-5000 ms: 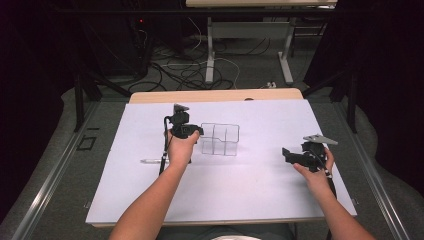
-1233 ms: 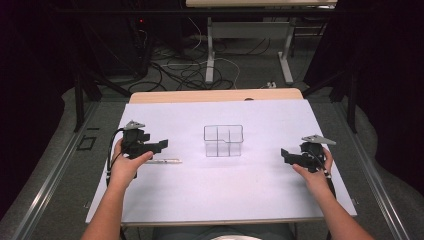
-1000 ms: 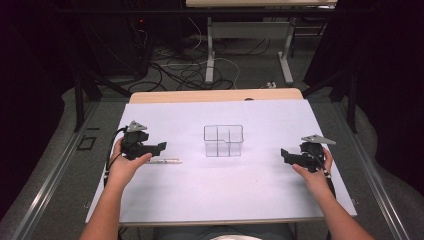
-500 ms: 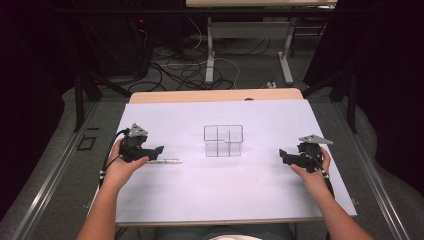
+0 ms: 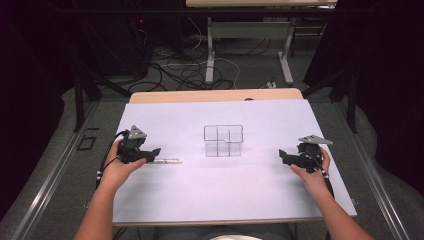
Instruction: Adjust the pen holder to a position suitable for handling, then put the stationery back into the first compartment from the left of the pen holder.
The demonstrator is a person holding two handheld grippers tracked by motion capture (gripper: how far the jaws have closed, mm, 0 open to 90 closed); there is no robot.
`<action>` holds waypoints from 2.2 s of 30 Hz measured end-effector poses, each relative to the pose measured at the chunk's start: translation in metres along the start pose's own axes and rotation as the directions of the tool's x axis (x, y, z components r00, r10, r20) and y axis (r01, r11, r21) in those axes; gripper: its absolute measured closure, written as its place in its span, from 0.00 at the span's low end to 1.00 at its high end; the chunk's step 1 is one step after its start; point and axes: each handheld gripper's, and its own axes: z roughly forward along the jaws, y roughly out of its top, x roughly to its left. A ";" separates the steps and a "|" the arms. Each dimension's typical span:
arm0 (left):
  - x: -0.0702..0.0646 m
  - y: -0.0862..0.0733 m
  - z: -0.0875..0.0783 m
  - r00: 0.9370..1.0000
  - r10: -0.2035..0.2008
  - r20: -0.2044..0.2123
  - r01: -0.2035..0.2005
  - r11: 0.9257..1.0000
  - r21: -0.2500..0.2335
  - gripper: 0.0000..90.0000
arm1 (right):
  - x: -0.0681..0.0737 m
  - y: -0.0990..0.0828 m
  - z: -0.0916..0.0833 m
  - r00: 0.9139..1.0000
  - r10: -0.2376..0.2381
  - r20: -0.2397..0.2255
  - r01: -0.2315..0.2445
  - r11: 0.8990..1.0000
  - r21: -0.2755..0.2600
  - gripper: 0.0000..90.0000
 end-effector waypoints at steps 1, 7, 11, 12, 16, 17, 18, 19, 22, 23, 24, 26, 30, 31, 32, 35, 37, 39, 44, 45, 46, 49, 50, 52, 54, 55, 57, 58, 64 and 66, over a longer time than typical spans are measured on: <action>0.000 0.000 0.000 1.000 0.000 -0.002 0.000 1.000 -0.003 0.31 | 0.000 0.000 0.000 1.000 -0.003 0.001 0.003 1.000 0.002 0.16; 0.000 -0.003 0.002 1.000 0.010 0.008 -0.010 1.000 0.019 0.32 | 0.002 0.001 0.000 1.000 0.002 -0.004 -0.002 1.000 -0.003 0.16; -0.001 -0.004 0.005 0.999 0.040 0.023 -0.041 0.998 0.038 0.35 | 0.001 0.000 0.000 1.000 -0.001 -0.002 0.001 1.000 0.001 0.16; -0.001 -0.003 0.005 0.999 0.045 0.028 -0.047 0.998 0.049 0.35 | 0.001 0.000 0.000 1.000 0.000 -0.003 0.000 1.000 0.001 0.16; -0.003 0.000 0.006 0.994 0.105 0.034 -0.107 0.992 0.062 0.37 | 0.001 -0.001 0.000 1.000 0.006 -0.001 -0.006 1.000 0.004 0.16; -0.004 0.000 0.006 0.992 0.124 0.029 -0.125 0.991 0.050 0.39 | 0.001 -0.001 0.000 1.000 0.004 -0.002 -0.004 1.000 0.006 0.16; -0.004 0.002 0.006 0.989 0.141 0.038 -0.143 0.988 0.061 0.39 | 0.001 -0.002 0.000 1.000 0.004 -0.002 -0.004 1.000 0.008 0.16; -0.005 0.003 0.005 0.986 0.161 0.046 -0.164 0.983 0.077 0.40 | 0.001 -0.002 0.000 1.000 0.003 0.000 -0.003 1.000 0.009 0.16; -0.007 0.006 0.006 0.973 0.229 0.029 -0.231 0.966 0.114 0.42 | 0.002 -0.001 0.000 1.000 0.003 -0.001 -0.003 1.000 0.009 0.16; -0.007 0.007 0.007 0.965 0.262 0.029 -0.263 0.956 0.128 0.43 | 0.002 -0.001 0.000 1.000 0.003 0.000 -0.003 1.000 0.008 0.16; -0.008 0.008 0.007 0.960 0.277 0.034 -0.279 0.949 0.145 0.44 | 0.003 -0.001 0.000 1.000 0.003 -0.002 -0.003 1.000 0.006 0.16; -0.010 0.011 0.007 0.941 0.334 0.057 -0.339 0.924 0.175 0.45 | 0.003 -0.001 0.000 1.000 0.003 -0.003 -0.003 1.000 0.007 0.16; -0.011 0.016 0.007 0.891 0.447 0.086 -0.454 0.866 0.209 0.45 | 0.004 -0.001 0.000 1.000 0.004 -0.002 -0.004 1.000 0.009 0.16; -0.011 0.017 0.007 0.881 0.463 0.099 -0.473 0.855 0.213 0.45 | 0.004 -0.002 0.000 1.000 0.001 -0.005 -0.001 1.000 0.009 0.16; -0.011 0.019 0.007 0.871 0.480 0.103 -0.491 0.843 0.220 0.45 | 0.004 -0.002 0.000 1.000 -0.001 -0.006 0.001 1.000 0.008 0.16; -0.011 0.021 0.007 0.850 0.512 0.124 -0.526 0.814 0.246 0.45 | 0.004 -0.002 -0.001 1.000 0.001 -0.007 -0.001 1.000 0.009 0.16; -0.011 0.022 0.008 0.833 0.533 0.147 -0.553 0.794 0.255 0.45 | 0.005 -0.001 0.000 1.000 0.003 -0.007 -0.003 1.000 0.008 0.16; -0.011 0.023 0.009 0.817 0.554 0.159 -0.576 0.774 0.263 0.46 | 0.005 -0.001 -0.001 1.000 -0.001 -0.009 0.001 1.000 0.008 0.16; -0.015 0.024 0.012 0.770 0.607 0.198 -0.638 0.714 0.289 0.51 | 0.005 -0.001 0.000 1.000 -0.001 -0.009 0.002 1.000 0.008 0.16; -0.015 0.024 0.013 0.759 0.619 0.203 -0.650 0.702 0.290 0.52 | 0.005 -0.001 0.000 1.000 -0.001 -0.009 0.001 1.000 0.008 0.16; -0.015 0.024 0.013 0.755 0.623 0.205 -0.654 0.698 0.290 0.53 | 0.005 -0.001 0.000 1.000 -0.001 -0.008 0.001 1.000 0.008 0.16; -0.015 0.025 0.014 0.746 0.630 0.217 -0.666 0.689 0.286 0.57 | 0.005 -0.001 0.000 1.000 -0.003 -0.009 0.004 1.000 0.008 0.16; -0.015 0.025 0.015 0.741 0.634 0.221 -0.670 0.684 0.288 0.58 | 0.005 -0.001 0.000 1.000 -0.005 -0.008 0.005 1.000 0.008 0.16; -0.015 0.024 0.016 0.738 0.633 0.232 -0.674 0.681 0.286 0.59 | 0.005 -0.002 0.000 1.000 -0.004 -0.007 0.004 1.000 0.009 0.16; -0.015 0.023 0.019 0.736 0.631 0.245 -0.677 0.678 0.288 0.60 | 0.005 -0.001 0.000 1.000 -0.004 -0.008 0.004 1.000 0.008 0.16; -0.015 0.021 0.020 0.731 0.634 0.253 -0.682 0.670 0.293 0.60 | 0.005 -0.001 0.000 1.000 0.000 -0.009 0.000 1.000 0.009 0.16; -0.016 0.019 0.022 0.724 0.640 0.258 -0.690 0.659 0.301 0.61 | 0.006 -0.001 0.001 1.000 0.001 -0.010 -0.001 1.000 0.011 0.16; -0.016 0.018 0.023 0.721 0.643 0.258 -0.692 0.654 0.305 0.62 | 0.005 -0.001 0.001 1.000 -0.001 -0.011 0.001 1.000 0.013 0.16; -0.016 0.013 0.027 0.705 0.659 0.262 -0.708 0.633 0.313 0.65 | 0.006 -0.001 0.002 1.000 -0.002 -0.007 0.002 1.000 0.014 0.16; -0.016 0.012 0.028 0.701 0.661 0.268 -0.712 0.628 0.314 0.66 | 0.006 -0.001 0.002 1.000 -0.004 -0.010 0.004 1.000 0.016 0.16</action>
